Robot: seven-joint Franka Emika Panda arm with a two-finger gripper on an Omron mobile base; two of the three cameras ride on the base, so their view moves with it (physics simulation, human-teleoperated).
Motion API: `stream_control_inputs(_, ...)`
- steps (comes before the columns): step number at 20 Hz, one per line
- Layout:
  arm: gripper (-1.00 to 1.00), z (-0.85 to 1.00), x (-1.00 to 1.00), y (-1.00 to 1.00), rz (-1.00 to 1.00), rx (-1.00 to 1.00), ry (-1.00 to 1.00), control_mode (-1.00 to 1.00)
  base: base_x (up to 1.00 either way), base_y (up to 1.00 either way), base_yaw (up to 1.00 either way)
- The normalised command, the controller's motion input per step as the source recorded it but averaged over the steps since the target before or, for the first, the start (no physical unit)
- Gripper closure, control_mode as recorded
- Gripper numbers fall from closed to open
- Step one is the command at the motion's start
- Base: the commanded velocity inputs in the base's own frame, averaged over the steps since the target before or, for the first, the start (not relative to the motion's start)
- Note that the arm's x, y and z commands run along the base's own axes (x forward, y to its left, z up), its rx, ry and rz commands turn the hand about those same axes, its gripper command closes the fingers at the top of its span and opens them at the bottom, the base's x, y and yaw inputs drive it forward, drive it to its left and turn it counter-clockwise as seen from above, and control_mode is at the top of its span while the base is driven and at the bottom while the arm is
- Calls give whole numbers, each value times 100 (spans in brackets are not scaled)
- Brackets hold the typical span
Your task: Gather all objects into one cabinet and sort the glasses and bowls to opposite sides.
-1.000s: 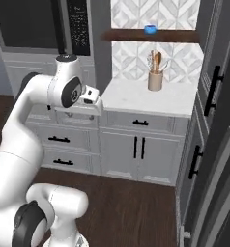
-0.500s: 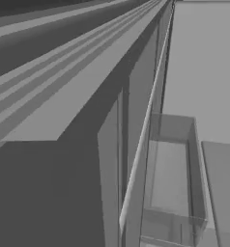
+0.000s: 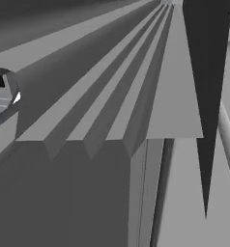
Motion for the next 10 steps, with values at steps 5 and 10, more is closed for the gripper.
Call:
stream_control_inputs(5, -100, 0, 0, 0, 0, 0, 0, 100, 100, 13, 0)
stream_control_inputs(10, -100, 0, 0, 0, 0, 0, 0, 100, 100, 57, -3)
